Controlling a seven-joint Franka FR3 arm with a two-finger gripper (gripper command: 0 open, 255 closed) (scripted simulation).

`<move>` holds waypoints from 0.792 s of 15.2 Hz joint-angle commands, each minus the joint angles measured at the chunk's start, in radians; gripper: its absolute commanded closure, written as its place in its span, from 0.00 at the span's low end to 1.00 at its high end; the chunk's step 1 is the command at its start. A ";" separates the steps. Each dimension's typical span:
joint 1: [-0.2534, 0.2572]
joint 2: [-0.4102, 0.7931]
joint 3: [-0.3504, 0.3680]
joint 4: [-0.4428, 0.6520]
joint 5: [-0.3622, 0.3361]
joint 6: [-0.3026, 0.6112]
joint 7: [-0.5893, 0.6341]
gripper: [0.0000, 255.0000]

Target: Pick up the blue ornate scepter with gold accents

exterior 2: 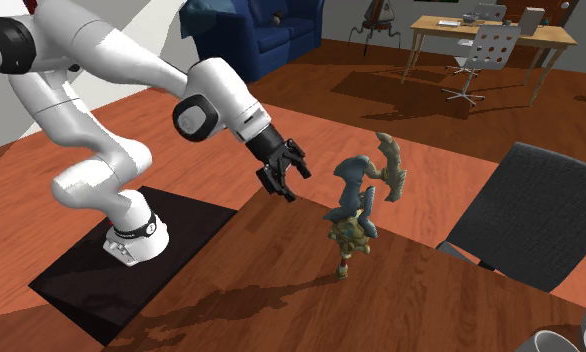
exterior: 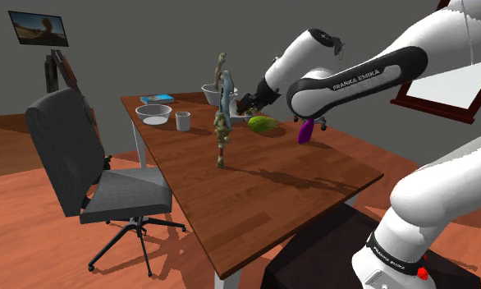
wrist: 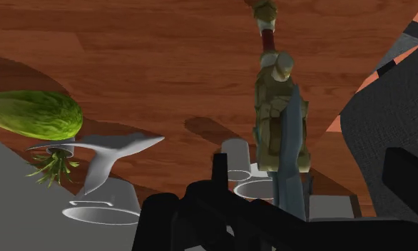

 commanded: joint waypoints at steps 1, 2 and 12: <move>-0.108 0.062 0.095 0.031 -0.082 0.112 0.098 0.00; -0.188 0.091 0.163 0.051 -0.139 0.161 0.162 0.00; -0.902 0.114 0.799 0.125 -0.410 0.410 0.516 0.00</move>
